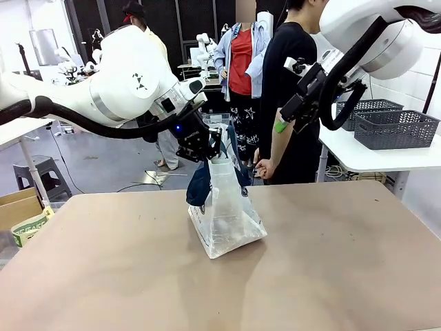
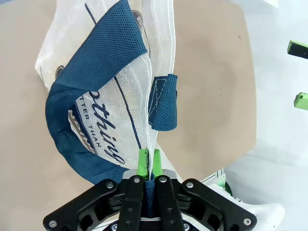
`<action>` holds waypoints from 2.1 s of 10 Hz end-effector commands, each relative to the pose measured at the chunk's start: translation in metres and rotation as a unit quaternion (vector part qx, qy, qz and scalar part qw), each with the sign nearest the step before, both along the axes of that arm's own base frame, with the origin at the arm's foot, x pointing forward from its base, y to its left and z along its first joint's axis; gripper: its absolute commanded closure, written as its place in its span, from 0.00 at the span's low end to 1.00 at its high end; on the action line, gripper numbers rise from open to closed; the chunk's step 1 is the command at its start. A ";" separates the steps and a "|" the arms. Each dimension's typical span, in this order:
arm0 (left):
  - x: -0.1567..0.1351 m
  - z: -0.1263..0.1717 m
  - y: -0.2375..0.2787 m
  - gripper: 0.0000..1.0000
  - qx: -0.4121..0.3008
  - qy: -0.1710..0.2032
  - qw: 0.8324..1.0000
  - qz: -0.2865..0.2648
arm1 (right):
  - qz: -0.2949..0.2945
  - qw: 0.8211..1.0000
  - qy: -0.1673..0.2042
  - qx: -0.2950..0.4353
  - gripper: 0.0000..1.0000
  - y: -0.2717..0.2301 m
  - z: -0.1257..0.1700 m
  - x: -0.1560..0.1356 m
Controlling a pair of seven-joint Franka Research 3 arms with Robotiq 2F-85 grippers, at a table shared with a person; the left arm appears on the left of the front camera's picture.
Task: Transfer purchased items from the store into the shopping bag.
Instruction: Move the Reusable shopping bag to the right side of the table.
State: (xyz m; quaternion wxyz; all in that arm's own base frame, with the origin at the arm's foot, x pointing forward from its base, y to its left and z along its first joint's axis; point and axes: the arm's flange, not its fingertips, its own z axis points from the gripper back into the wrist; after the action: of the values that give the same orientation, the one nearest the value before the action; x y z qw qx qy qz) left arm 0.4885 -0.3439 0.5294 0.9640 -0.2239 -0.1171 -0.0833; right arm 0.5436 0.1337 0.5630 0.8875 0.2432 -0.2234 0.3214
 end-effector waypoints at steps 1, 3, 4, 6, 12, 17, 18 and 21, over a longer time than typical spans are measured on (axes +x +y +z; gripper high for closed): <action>0.000 0.002 0.001 1.00 -0.007 0.003 1.000 0.004 | 0.001 1.000 0.000 -0.001 0.00 0.000 0.002 0.000; 0.012 0.009 -0.002 1.00 0.040 -0.002 0.999 -0.029 | 0.001 1.000 0.000 -0.001 0.00 0.000 0.002 0.000; 0.023 0.020 0.000 1.00 0.074 -0.007 0.997 -0.037 | 0.001 1.000 0.000 -0.001 0.00 0.000 0.002 0.000; 0.043 0.042 0.012 1.00 0.115 -0.019 0.992 -0.049 | 0.001 1.000 0.000 -0.001 0.00 0.000 0.002 0.000; 0.065 0.087 0.092 1.00 0.186 -0.063 0.976 -0.096 | 0.001 1.000 0.000 -0.001 0.00 0.000 0.002 0.000; 0.036 0.091 0.194 1.00 0.202 -0.080 0.971 -0.098 | 0.001 1.000 0.000 -0.001 0.00 0.000 0.002 0.000; 0.027 0.098 0.211 1.00 0.194 -0.099 0.971 -0.100 | 0.001 1.000 0.000 -0.001 0.00 0.000 0.002 0.000; 0.000 0.109 0.247 1.00 0.210 -0.108 0.966 -0.108 | 0.001 1.000 0.000 -0.001 0.00 0.000 0.002 0.000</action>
State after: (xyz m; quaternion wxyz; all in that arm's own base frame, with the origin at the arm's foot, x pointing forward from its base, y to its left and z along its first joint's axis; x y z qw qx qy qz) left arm 0.5003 -0.1074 0.6363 0.9624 -0.0122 -0.1526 -0.2242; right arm 0.5438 0.1329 0.5639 0.8875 0.2430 -0.2244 0.3209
